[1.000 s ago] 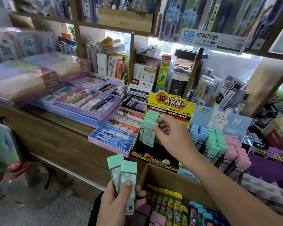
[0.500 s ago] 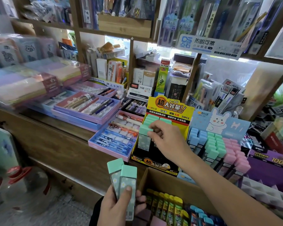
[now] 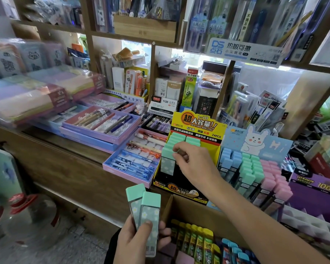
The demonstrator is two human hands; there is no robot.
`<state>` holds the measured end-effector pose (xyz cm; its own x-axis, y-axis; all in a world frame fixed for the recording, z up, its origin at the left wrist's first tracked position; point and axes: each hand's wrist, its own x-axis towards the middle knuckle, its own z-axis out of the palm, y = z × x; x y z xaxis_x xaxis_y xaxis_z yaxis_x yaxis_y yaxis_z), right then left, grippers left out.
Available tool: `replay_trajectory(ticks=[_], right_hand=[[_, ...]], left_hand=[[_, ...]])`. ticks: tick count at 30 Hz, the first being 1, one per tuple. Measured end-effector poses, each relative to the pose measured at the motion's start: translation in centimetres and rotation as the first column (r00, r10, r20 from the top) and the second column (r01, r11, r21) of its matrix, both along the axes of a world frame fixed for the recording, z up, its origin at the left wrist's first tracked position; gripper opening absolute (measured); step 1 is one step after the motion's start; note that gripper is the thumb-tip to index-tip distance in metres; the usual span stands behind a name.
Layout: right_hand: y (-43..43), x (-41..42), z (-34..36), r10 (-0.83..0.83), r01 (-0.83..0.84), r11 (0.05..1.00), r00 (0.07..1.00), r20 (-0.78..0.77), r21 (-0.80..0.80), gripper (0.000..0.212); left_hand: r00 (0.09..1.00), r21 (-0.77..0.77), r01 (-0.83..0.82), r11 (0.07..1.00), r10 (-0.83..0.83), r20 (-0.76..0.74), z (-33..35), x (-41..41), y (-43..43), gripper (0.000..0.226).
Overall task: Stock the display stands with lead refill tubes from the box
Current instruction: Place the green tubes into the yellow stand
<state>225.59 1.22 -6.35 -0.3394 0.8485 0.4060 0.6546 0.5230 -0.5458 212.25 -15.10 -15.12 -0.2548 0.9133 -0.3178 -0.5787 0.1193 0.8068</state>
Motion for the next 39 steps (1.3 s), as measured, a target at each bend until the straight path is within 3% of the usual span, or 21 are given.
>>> replay_trajectory(ticks=[4, 14, 18, 27, 34, 39], right_hand=[[-0.1, 0.2, 0.4, -0.005, 0.005, 1.000, 0.999, 0.036, 0.008, 0.020], [-1.3, 1.1, 0.1, -0.011, 0.008, 0.998, 0.999, -0.042, -0.065, 0.032], [-3.3, 1.4, -0.6, -0.012, -0.014, 0.988, 0.985, -0.172, -0.151, 0.015], [-6.3, 1.9, -1.7, 0.146, -0.286, 0.818, 0.943, -0.300, -0.499, 0.011], [-6.3, 2.4, -2.0, 0.098, -0.334, 0.732, 0.914, -0.393, -0.594, 0.022], [-5.2, 3.3, -0.6, 0.037, -0.317, 0.761, 0.893, -0.449, -0.566, 0.018]], left_hand=[[1.000, 0.001, 0.011, 1.000, -0.011, -0.004, 0.2, 0.0, 0.0, 0.021], [0.999, 0.022, 0.046, 0.999, -0.046, -0.022, 0.6, 0.2, -0.5, 0.019], [1.000, 0.037, 0.028, 0.999, -0.028, -0.010, 0.5, 0.3, -0.5, 0.018], [0.995, 0.101, -0.068, 0.993, 0.076, -0.069, 0.5, 0.9, -0.6, 0.032], [0.990, 0.107, -0.036, 0.994, 0.050, -0.135, 0.6, 0.9, -0.8, 0.031], [0.998, 0.024, -0.045, 0.999, 0.046, -0.043, 0.8, 0.5, -0.6, 0.017]])
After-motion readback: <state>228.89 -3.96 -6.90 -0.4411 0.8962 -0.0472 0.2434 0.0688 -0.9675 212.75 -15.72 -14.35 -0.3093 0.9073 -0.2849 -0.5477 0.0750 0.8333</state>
